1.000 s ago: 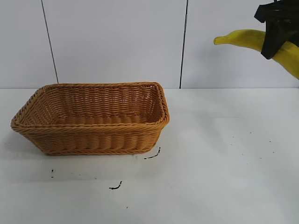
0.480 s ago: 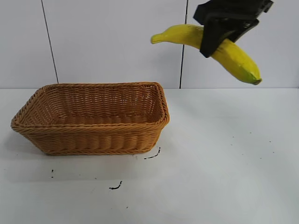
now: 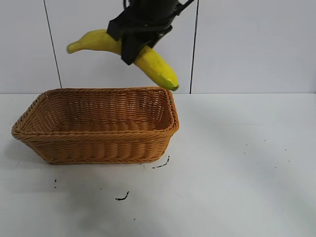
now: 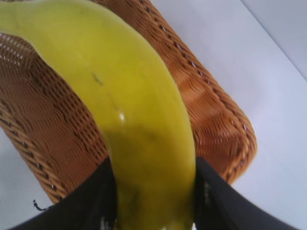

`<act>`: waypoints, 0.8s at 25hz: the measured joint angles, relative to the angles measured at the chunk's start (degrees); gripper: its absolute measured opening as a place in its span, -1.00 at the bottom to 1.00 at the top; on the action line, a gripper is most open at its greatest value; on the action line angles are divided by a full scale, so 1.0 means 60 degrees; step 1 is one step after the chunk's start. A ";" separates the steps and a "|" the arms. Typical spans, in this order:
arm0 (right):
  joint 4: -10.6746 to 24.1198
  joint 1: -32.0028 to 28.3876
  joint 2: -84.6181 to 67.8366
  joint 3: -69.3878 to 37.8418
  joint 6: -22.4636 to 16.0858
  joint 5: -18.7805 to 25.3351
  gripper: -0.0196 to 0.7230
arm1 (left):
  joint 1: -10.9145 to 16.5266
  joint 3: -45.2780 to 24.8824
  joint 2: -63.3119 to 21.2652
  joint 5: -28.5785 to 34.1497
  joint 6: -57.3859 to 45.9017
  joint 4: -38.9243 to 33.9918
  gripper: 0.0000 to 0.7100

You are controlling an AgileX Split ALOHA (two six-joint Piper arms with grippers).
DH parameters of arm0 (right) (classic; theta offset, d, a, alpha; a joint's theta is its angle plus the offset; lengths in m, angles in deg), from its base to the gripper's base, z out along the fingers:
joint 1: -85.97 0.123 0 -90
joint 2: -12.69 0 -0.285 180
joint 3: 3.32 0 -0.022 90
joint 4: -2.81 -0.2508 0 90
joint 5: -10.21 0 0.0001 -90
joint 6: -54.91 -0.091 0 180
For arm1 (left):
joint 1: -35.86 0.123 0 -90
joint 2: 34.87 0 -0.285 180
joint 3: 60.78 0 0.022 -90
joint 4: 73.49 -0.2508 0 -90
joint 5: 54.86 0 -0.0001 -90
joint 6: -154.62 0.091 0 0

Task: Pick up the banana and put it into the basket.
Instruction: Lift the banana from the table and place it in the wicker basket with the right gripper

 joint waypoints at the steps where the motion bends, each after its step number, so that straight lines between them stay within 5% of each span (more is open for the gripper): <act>1: 0.0067 -0.0001 0.0124 0.0000 0.0107 -0.0088 -0.13 | 0.0000 0.0000 0.0000 0.0000 0.0000 0.0000 0.94; 11: 0.0455 -0.0383 0.1036 0.0011 0.0332 -0.0947 -0.13 | 0.0000 0.0000 0.0000 0.0000 0.0000 0.0000 0.94; 20: -0.0373 -0.0393 0.1371 0.0011 0.0605 -0.1128 -0.13 | 0.0000 0.0000 0.0000 0.0000 0.0000 0.0009 0.94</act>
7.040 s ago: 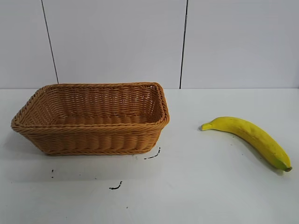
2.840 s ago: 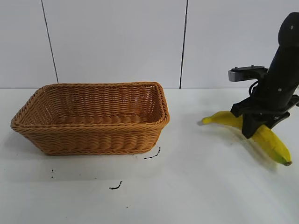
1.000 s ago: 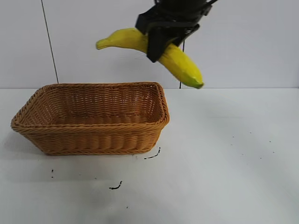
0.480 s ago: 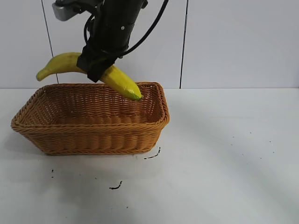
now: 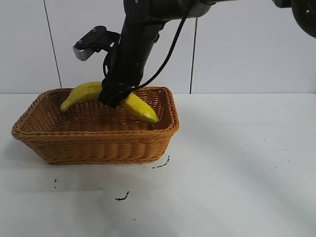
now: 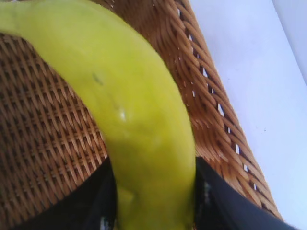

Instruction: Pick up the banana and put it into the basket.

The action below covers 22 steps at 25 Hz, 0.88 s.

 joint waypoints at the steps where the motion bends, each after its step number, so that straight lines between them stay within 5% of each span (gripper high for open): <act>1: -0.0024 0.0000 0.0000 0.0011 0.0039 0.0000 -0.13 | 0.0000 0.0000 0.0000 0.0000 0.0000 0.0000 0.94; 3: -0.0036 0.0000 0.0000 0.0021 0.0071 -0.0024 -0.09 | 0.0000 0.0000 0.0000 0.0000 0.0000 0.0000 0.94; 8: -0.0062 0.0000 -0.0009 0.0031 0.0065 -0.0147 0.76 | 0.0000 0.0000 0.0000 0.0000 0.0000 0.0000 0.94; 12: -0.0038 0.0000 -0.0303 0.0031 -0.0741 -0.0137 0.90 | 0.0000 0.0000 0.0000 0.0000 0.0000 0.0000 0.94; 20: 0.1758 -0.0299 -0.1836 0.0089 -0.5764 0.0782 0.92 | 0.0000 0.0000 0.0000 0.0000 0.0000 -0.0008 0.94; 22: 0.1846 -0.0734 -0.1994 0.0110 -0.6556 0.1201 0.92 | 0.0000 0.0000 0.0000 0.0000 0.0000 -0.0008 0.94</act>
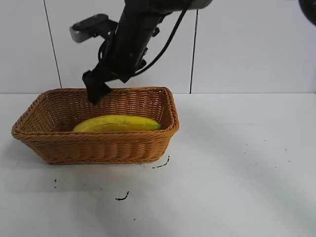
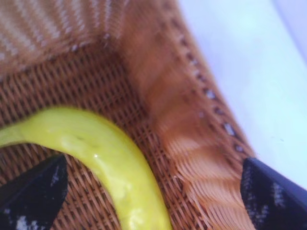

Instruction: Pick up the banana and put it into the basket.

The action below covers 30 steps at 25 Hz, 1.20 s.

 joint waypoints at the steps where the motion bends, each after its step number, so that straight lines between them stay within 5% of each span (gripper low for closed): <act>1: 0.0000 -0.0304 -0.0023 0.0000 -0.0170 0.0230 0.92 | 0.0000 0.0000 0.0000 0.0000 0.0000 0.0000 0.94; 16: -0.0491 -0.4370 -0.0014 0.0000 -0.0350 0.2452 0.92 | 0.0000 0.0000 0.0000 0.0000 0.0000 0.0000 0.94; 30: -0.0654 -0.4575 -0.0999 -0.1277 -0.0242 0.2784 0.92 | 0.0000 0.0000 0.0000 0.0000 0.0000 0.0000 0.94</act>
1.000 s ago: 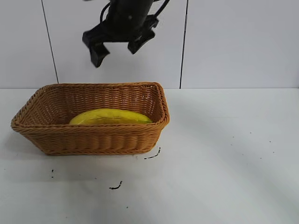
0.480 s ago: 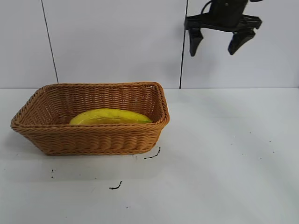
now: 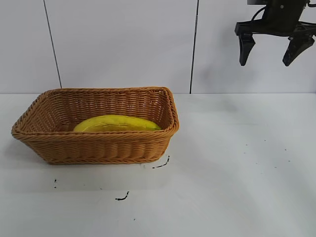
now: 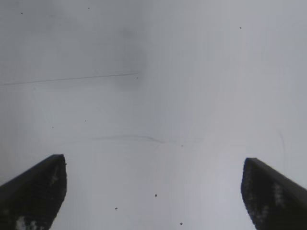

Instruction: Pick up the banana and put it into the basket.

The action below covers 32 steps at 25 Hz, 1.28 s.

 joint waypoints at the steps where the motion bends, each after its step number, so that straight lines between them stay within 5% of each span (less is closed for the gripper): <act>1: 0.0000 0.0000 -0.0274 -0.0475 0.0000 0.0000 0.92 | 0.0000 0.0000 0.0000 0.0000 0.0000 0.0000 0.94; 20: -0.0427 0.0000 -0.9112 -0.9839 0.0107 -0.0020 0.92 | 0.0000 0.0000 0.0000 0.0000 0.0000 0.0000 0.94; 32: -0.0465 0.0000 -1.5731 -1.4529 0.0373 -0.1509 0.92 | 0.0000 0.0000 0.0000 0.0000 0.0000 0.0000 0.94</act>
